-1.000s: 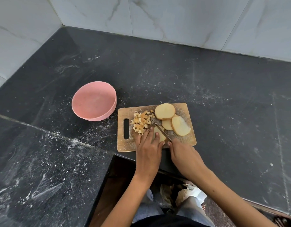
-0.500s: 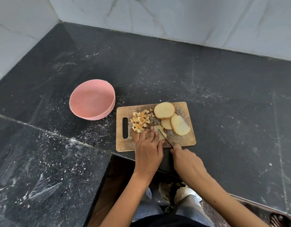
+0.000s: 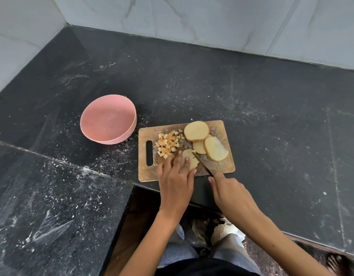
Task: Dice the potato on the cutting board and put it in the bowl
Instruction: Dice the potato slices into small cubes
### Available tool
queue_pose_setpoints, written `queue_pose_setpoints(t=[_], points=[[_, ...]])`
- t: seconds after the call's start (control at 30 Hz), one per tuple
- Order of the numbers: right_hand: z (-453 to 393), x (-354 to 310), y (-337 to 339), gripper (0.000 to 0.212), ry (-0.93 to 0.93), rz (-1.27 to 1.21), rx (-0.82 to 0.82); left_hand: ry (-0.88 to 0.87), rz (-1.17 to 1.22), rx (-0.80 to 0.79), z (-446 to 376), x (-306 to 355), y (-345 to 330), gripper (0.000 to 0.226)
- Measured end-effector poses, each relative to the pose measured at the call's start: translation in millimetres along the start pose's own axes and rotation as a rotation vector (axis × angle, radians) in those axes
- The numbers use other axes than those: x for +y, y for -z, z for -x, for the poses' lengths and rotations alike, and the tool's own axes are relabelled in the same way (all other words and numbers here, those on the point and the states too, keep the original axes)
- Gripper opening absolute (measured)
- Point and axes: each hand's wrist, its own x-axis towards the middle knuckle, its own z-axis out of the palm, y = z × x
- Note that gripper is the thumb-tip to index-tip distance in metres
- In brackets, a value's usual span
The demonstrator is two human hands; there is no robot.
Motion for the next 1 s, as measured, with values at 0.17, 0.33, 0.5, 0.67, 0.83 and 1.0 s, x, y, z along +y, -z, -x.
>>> queue_pose_setpoints(t=[0.17, 0.33, 0.5, 0.67, 0.83, 1.0], points=[[-22.4, -14.7, -5.3, 0.026, 0.011, 0.016, -0.025, 0.012, -0.04, 0.068, 2.6, -1.1, 0.7, 0.036], [-33.9, -22.6, -14.0, 0.025, -0.021, 0.07, -0.035, -0.038, -0.035, 0.102, 2.1, -3.6, 0.6, 0.032], [-36.3, -25.1, -19.9, 0.019, -0.046, 0.149, -0.035, -0.004, 0.006, 0.07, -1.7, -2.5, 4.8, 0.03], [-13.7, -6.3, -20.2, 0.014, -0.057, 0.193, -0.112, 0.004, 0.003, 0.051, -1.5, -2.3, 4.1, 0.028], [7.4, 7.3, -20.3, 0.02, -0.076, 0.176, -0.151, 0.015, -0.003, 0.045, -1.5, -0.6, 3.7, 0.025], [17.7, 15.5, -14.6, 0.026, -0.038, 0.07, -0.088, 0.023, 0.036, 0.042, -0.3, -1.1, 3.2, 0.026]])
